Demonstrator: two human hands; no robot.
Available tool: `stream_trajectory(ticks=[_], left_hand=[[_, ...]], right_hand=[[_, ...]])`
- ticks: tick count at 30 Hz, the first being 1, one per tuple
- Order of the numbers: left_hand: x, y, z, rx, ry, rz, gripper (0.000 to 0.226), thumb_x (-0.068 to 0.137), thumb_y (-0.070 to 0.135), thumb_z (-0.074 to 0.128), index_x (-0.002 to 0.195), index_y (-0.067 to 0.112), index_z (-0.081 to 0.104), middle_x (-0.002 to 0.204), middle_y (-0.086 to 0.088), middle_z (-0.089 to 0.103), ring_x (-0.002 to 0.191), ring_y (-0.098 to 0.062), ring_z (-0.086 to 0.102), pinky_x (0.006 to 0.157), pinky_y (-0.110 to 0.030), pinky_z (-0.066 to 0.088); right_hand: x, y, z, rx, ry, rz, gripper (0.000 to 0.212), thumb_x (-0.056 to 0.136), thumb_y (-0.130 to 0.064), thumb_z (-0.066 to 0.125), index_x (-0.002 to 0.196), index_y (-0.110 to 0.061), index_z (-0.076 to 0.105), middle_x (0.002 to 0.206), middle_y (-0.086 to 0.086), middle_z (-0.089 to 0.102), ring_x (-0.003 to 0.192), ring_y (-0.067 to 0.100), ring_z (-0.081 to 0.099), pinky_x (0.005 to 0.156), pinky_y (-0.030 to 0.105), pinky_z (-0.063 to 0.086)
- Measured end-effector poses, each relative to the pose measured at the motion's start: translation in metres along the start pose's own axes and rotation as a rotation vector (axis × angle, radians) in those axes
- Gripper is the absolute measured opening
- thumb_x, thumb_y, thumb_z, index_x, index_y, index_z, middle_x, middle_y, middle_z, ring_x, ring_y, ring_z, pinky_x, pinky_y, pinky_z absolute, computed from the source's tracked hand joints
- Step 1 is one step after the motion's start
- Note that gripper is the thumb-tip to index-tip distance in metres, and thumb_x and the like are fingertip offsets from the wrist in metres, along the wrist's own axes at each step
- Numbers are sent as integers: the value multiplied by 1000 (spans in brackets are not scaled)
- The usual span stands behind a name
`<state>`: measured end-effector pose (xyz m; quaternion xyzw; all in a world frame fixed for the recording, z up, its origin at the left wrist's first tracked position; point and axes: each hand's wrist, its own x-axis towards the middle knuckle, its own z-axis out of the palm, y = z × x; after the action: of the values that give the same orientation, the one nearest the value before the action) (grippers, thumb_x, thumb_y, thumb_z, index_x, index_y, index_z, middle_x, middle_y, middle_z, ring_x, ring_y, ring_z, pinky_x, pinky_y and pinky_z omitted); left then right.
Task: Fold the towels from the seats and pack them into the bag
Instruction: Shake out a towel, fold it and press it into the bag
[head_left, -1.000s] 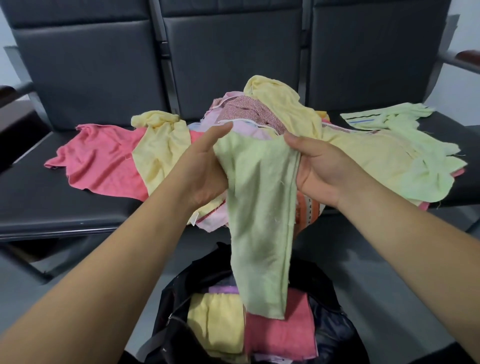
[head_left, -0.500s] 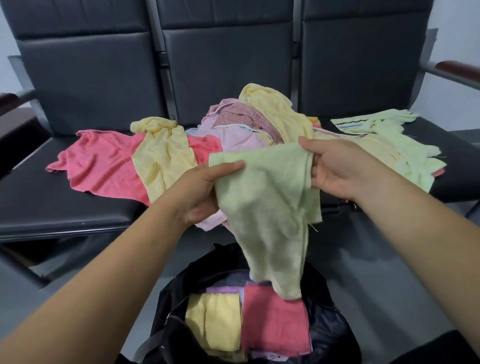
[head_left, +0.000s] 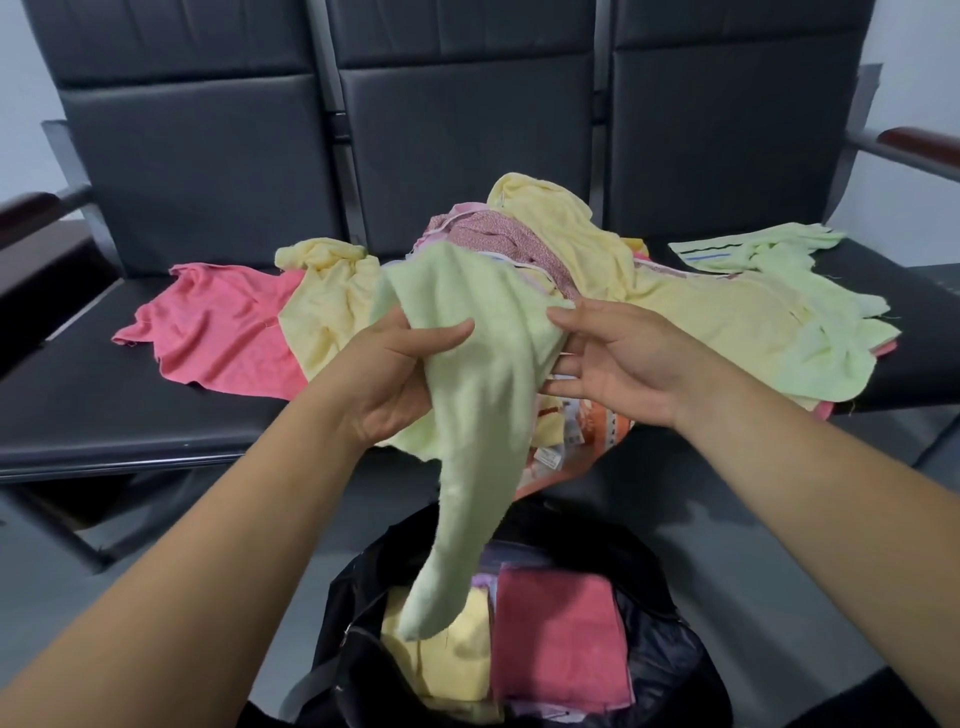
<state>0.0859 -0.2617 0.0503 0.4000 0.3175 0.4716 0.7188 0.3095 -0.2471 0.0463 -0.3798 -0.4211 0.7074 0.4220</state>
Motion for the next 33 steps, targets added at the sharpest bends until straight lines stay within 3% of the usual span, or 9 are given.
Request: stream_trajectory(ticks=[4, 8, 13, 18, 20, 23, 25, 29, 33], left_hand=[[-5, 2, -9, 231, 112, -66, 50, 87, -11, 57, 131, 11, 60, 118, -13, 73, 103, -27, 73, 79, -39, 62], [-4, 7, -11, 298, 207, -95, 23, 93, -4, 58, 115, -3, 66, 109, -17, 74, 93, -25, 75, 73, -34, 62], [2, 8, -7, 22, 203, -93, 31, 90, -2, 58, 120, -6, 64, 115, -16, 72, 100, -25, 73, 86, -37, 61], [5, 8, -5, 69, 67, 4, 49, 85, -17, 53, 129, 3, 59, 120, -17, 70, 107, -29, 70, 88, -38, 60], [5, 9, -12, 199, 97, 40, 42, 91, -18, 49, 122, 7, 63, 113, -13, 74, 103, -27, 71, 84, -37, 61], [1, 13, -23, 787, 171, 36, 17, 100, 11, 59, 109, 4, 71, 106, -18, 75, 97, -30, 72, 90, -45, 59], [-1, 10, -27, 1007, 180, 0, 29, 99, 29, 62, 102, 3, 73, 101, -19, 76, 87, -26, 75, 79, -37, 63], [-1, 9, -15, 626, 196, -3, 35, 95, 39, 62, 93, 6, 74, 90, -10, 77, 82, -21, 71, 70, -27, 60], [6, 14, -15, 242, 199, -6, 42, 79, 45, 72, 96, 7, 75, 91, -5, 71, 90, -20, 68, 84, -32, 60]], right_hand=[[6, -1, 1, 2, 117, -10, 37, 102, -15, 50, 133, 4, 57, 99, 13, 72, 77, 23, 72, 73, 40, 61], [11, -2, -7, 82, 148, -10, 34, 101, -17, 57, 129, 1, 64, 126, 18, 68, 107, 30, 68, 92, 44, 56], [9, -1, -6, 10, -58, 57, 48, 87, -16, 68, 130, 4, 62, 128, 15, 66, 117, 25, 65, 95, 35, 57], [6, 1, -8, -146, -4, 65, 7, 84, -10, 68, 90, -8, 70, 94, 11, 74, 89, 26, 71, 82, 45, 61], [7, -6, -11, -118, 57, 12, 9, 97, -12, 60, 88, -13, 61, 91, 10, 73, 81, 25, 72, 77, 48, 61], [6, -13, -14, -178, 125, -50, 11, 101, -13, 57, 90, -11, 58, 87, 9, 68, 72, 21, 67, 63, 35, 60], [5, -12, -14, -188, 152, -73, 14, 101, -10, 57, 87, -8, 59, 83, 8, 70, 71, 20, 68, 61, 33, 60], [3, -16, -8, 12, 111, -25, 13, 94, -9, 64, 103, -1, 68, 102, 13, 75, 89, 20, 74, 80, 34, 63], [-3, -25, -8, 144, -7, 66, 27, 88, -11, 65, 113, -1, 69, 119, 15, 73, 107, 21, 72, 94, 33, 58]])
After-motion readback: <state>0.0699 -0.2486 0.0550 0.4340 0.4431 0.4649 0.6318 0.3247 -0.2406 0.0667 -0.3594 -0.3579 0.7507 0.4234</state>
